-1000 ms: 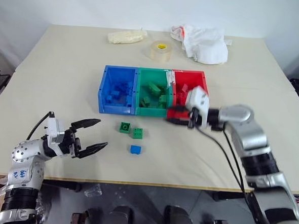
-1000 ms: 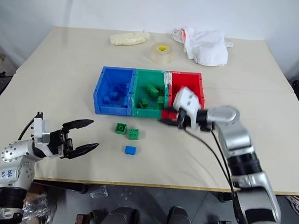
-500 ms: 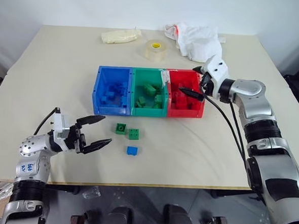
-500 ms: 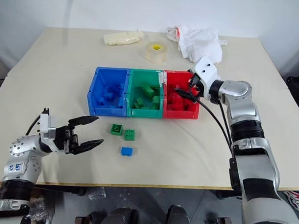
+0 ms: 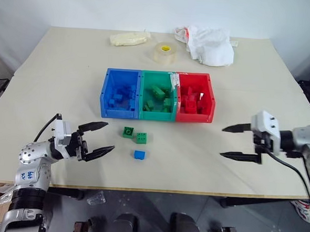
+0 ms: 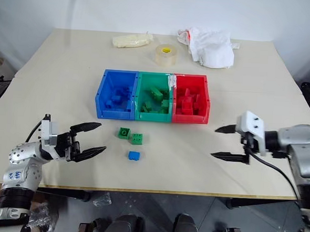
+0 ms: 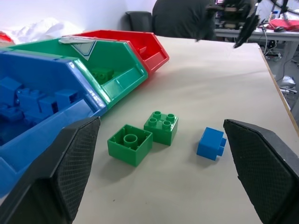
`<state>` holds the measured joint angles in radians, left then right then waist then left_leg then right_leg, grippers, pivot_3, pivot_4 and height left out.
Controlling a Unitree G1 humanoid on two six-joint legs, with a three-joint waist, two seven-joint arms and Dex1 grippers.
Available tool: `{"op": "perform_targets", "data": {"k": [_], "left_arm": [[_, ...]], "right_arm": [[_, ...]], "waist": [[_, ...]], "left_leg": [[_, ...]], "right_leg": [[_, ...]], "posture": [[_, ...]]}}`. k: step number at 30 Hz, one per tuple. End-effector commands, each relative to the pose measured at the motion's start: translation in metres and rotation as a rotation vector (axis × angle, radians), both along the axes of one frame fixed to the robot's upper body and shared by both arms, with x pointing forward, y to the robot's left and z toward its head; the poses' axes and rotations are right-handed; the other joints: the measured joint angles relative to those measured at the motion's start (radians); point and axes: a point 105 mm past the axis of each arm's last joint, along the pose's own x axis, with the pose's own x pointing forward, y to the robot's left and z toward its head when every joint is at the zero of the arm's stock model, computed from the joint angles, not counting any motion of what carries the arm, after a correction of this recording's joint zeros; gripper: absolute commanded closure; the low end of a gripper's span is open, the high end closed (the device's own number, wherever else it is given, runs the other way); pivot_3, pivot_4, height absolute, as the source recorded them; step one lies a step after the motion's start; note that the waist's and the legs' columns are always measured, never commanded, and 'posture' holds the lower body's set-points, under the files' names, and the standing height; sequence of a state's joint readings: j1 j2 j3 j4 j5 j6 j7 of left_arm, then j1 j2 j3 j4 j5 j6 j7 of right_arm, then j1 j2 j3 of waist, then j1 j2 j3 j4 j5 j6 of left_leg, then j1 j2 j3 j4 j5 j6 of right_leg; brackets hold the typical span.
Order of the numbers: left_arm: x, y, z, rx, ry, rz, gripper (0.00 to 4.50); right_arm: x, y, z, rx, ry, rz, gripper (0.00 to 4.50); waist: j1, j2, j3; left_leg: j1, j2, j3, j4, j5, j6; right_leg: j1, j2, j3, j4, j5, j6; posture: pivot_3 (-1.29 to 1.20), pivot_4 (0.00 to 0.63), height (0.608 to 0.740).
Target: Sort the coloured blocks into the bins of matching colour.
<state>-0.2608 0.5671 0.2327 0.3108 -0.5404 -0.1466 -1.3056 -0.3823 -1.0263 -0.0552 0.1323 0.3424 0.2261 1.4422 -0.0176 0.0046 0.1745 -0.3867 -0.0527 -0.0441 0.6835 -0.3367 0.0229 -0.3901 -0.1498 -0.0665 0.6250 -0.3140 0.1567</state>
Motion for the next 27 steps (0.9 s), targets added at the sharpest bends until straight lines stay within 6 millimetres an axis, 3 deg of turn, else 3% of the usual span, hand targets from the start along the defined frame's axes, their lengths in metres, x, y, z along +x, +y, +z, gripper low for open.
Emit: {"op": "perform_targets", "data": {"k": [1, 11, 19, 27], "left_arm": [[-0.003, 0.007, 0.005, 0.014, -0.029, 0.015, 0.0], [-0.01, 0.005, 0.01, 0.034, -0.052, 0.034, 0.0], [-0.042, 0.014, 0.003, 0.161, 0.005, 0.101, 0.0], [-0.062, 0.003, 0.003, 0.165, 0.007, 0.069, 0.0]], "right_arm": [[-0.004, -0.008, 0.008, -0.022, -0.019, 0.01, 0.02], [0.006, 0.022, 0.012, 0.029, -0.047, 0.08, 0.02], [0.007, 0.037, 0.01, 0.051, -0.028, 0.146, 0.02], [0.001, 0.085, 0.003, 0.117, 0.005, 0.271, 0.02]], "waist": [[-0.003, 0.0, 0.0], [-0.003, 0.0, 0.0], [0.002, 0.0, 0.0], [0.018, 0.0, 0.0]], "left_leg": [[0.0, 0.0, 0.0, 0.0, 0.0, 0.0], [0.0, 0.001, 0.0, 0.0, 0.0, 0.0], [-0.001, 0.001, -0.001, -0.001, 0.0, 0.0], [-0.001, 0.001, -0.001, -0.001, -0.001, -0.001]], "right_leg": [[0.0, 0.0, 0.0, 0.0, 0.0, 0.0], [0.0, 0.0, 0.0, -0.001, 0.0, 0.0], [0.0, 0.0, 0.001, -0.003, 0.0, 0.0], [0.0, 0.0, 0.002, -0.004, 0.0, 0.0]], "posture": [[0.0, 0.15, 0.74], [0.0, 0.15, 0.74], [0.0, 0.15, 0.74], [0.0, 0.15, 0.74]]}}
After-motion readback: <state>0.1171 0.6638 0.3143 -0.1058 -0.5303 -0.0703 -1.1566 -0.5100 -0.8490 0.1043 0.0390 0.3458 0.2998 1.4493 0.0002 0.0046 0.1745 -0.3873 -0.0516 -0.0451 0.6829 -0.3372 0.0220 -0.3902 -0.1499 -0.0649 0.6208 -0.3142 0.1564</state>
